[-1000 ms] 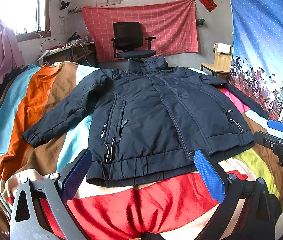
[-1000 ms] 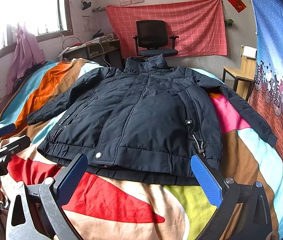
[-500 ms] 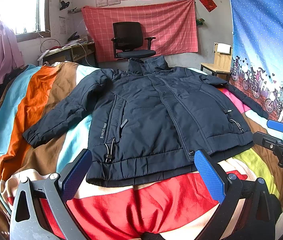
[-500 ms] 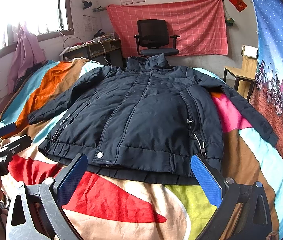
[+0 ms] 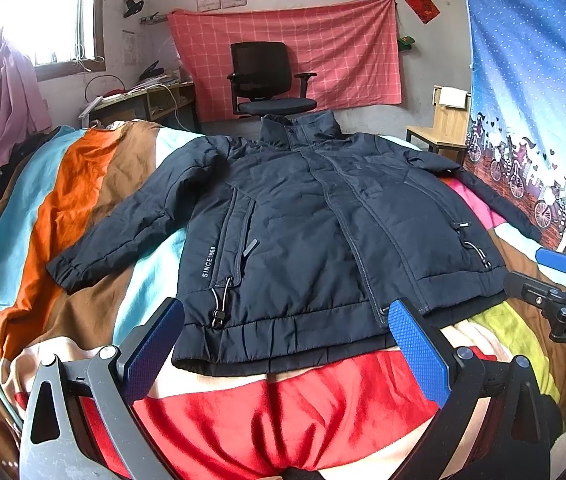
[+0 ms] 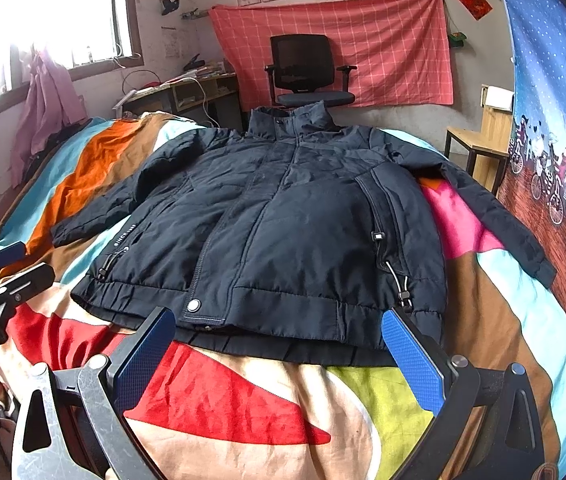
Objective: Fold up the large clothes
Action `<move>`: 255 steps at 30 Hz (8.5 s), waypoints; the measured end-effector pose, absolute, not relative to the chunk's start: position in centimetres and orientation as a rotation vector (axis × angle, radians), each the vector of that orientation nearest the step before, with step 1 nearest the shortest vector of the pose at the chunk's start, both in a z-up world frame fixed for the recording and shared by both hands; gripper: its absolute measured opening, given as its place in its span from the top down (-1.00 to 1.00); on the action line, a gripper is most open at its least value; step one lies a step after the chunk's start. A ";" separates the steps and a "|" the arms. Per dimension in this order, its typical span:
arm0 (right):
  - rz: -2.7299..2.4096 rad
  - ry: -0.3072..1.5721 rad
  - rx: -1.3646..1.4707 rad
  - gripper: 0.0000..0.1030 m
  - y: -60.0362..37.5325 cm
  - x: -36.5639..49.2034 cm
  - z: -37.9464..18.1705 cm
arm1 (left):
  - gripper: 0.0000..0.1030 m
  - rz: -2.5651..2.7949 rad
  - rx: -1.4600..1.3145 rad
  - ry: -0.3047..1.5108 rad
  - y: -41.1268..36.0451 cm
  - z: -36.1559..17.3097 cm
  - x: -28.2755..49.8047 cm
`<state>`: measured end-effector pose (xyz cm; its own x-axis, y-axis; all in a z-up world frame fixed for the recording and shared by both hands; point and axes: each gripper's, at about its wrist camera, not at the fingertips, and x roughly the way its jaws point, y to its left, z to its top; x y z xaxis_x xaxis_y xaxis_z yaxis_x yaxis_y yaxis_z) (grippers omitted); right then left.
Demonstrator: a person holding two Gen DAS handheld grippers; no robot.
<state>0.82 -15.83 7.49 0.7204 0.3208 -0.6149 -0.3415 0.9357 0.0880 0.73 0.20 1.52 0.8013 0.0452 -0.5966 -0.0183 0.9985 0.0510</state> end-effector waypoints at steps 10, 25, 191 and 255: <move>0.219 0.702 -0.034 -1.00 -16.9 5.1 8.1 | -0.95 0.077 0.040 0.699 2.5 2.8 5.1; 0.032 0.827 0.359 -1.00 -26.5 15.1 7.6 | -0.95 0.006 0.129 0.845 3.3 7.0 13.0; 0.254 0.753 -0.014 -0.44 -20.5 44.4 0.3 | -0.98 0.179 -0.233 0.765 13.4 -2.5 30.1; 0.643 0.715 -0.359 -0.98 8.4 35.3 -1.8 | -0.80 0.963 -1.117 0.699 34.6 -8.3 11.3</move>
